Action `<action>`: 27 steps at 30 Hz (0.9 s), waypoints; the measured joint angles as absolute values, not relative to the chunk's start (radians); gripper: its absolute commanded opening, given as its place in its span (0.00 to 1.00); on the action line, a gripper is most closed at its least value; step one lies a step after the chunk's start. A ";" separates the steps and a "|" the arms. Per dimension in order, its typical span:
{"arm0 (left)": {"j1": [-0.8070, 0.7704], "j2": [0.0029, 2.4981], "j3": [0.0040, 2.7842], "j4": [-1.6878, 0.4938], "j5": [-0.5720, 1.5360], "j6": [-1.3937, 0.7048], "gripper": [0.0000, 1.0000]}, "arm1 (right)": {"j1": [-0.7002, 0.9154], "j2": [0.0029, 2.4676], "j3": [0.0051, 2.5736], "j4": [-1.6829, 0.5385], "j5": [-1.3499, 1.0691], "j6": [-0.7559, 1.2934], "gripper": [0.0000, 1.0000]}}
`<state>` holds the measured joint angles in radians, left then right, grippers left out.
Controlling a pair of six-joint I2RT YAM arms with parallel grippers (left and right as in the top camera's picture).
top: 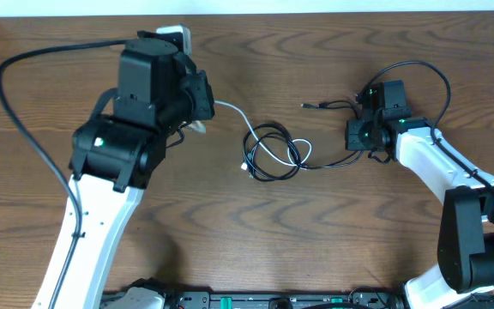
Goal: Untangle cables
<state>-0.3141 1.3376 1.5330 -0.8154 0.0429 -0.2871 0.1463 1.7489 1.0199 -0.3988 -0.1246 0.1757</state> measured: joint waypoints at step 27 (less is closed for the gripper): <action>-0.314 1.698 1.533 -0.997 0.020 -0.287 0.08 | 0.189 1.749 1.020 -0.353 -0.541 0.010 0.49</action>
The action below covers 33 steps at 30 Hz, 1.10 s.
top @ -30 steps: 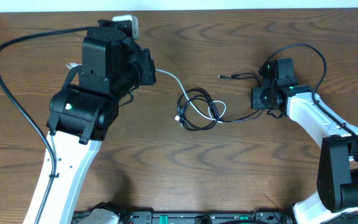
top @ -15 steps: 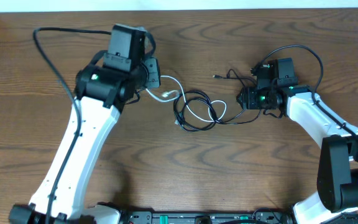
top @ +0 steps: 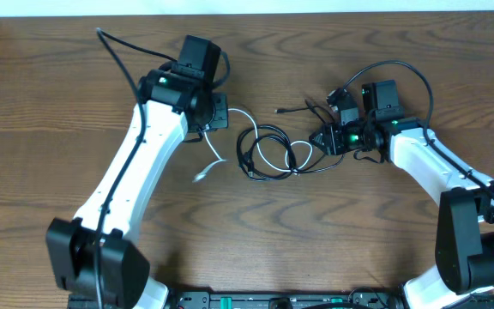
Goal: Untangle cables
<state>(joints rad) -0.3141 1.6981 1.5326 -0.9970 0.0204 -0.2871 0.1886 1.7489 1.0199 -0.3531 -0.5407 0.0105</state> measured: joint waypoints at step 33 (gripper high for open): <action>-0.425 1.833 1.413 -0.846 0.209 -0.329 0.54 | 0.199 1.749 1.020 -0.395 -0.215 0.195 0.01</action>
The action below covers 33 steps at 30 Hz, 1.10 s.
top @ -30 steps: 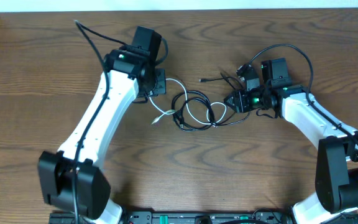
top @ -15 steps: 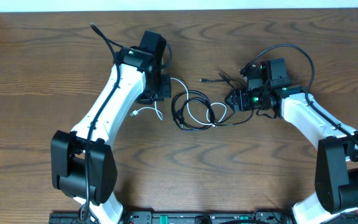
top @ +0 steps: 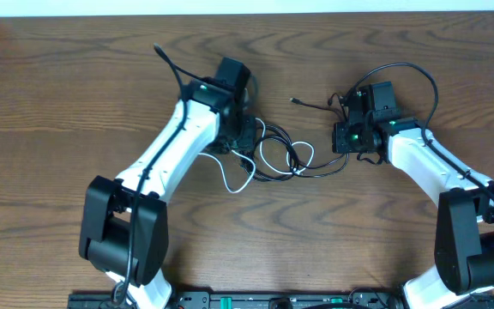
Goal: Untangle cables
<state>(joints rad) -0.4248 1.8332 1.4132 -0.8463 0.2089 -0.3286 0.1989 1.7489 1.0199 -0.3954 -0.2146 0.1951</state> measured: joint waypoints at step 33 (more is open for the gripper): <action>-0.622 2.028 1.319 -0.369 0.068 -0.771 0.34 | 0.199 1.749 1.020 -0.396 -0.204 0.199 0.01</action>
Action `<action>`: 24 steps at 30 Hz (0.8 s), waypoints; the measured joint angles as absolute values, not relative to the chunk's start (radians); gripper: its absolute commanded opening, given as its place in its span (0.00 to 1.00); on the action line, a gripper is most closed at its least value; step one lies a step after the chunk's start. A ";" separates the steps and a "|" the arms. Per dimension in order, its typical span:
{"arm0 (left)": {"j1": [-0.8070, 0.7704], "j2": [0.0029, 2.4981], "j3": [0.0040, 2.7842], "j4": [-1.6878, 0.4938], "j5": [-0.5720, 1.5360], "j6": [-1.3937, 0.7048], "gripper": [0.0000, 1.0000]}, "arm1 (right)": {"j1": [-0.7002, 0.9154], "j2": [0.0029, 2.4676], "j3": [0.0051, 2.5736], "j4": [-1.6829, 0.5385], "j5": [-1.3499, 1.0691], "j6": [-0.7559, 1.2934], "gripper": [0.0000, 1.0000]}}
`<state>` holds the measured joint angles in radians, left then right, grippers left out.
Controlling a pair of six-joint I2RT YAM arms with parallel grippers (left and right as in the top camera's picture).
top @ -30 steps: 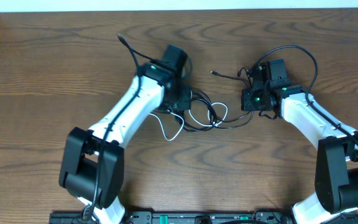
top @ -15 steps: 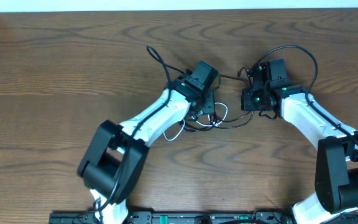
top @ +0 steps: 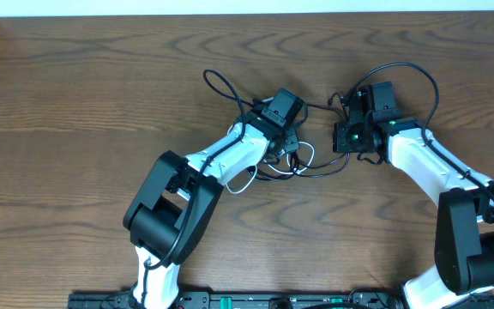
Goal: Untangle cables
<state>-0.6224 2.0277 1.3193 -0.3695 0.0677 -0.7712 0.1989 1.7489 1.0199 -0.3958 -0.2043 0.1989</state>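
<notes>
A tangle of black cable loops (top: 268, 170) and a white cable (top: 249, 178) lies mid-table in the overhead view. My left gripper (top: 290, 144) is stretched low over the tangle's upper right part. Its fingers are mostly hidden under the wrist, and the white cable runs in beneath it, so it looks shut on that cable. The white tail curls out to the lower left of the arm. My right gripper (top: 342, 137) sits just right of the tangle, shut on the black cable (top: 328, 168). That cable's free end (top: 311, 106) sticks out to the left.
Each arm trails its own black supply lead, one arching above the left wrist (top: 217, 81) and one above the right wrist (top: 414, 69). The wooden table (top: 75, 129) ends at a pale strip along the far edge. Equipment (top: 256, 302) lines the front edge.
My left gripper has moved right, from the tangle's left side to over its upper right part, close to the right gripper. The white loop shifted with it. The right gripper has stayed put.
At first my left gripper was raised at the back left with the white cable leading to the tangle, and the right held the black cable. Then the left was lower and nearer, then at the tangle's left edge, now across it. The right barely shifted.
</notes>
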 measured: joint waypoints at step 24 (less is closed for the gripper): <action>-0.640 2.054 1.320 -0.337 -0.026 -0.827 0.08 | 0.207 1.749 1.020 -0.395 -0.205 0.202 0.01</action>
<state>-0.6399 2.0537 1.3197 -0.3367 -0.0261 -0.8272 0.2066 1.7489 1.0199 -0.3950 -0.2050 0.2016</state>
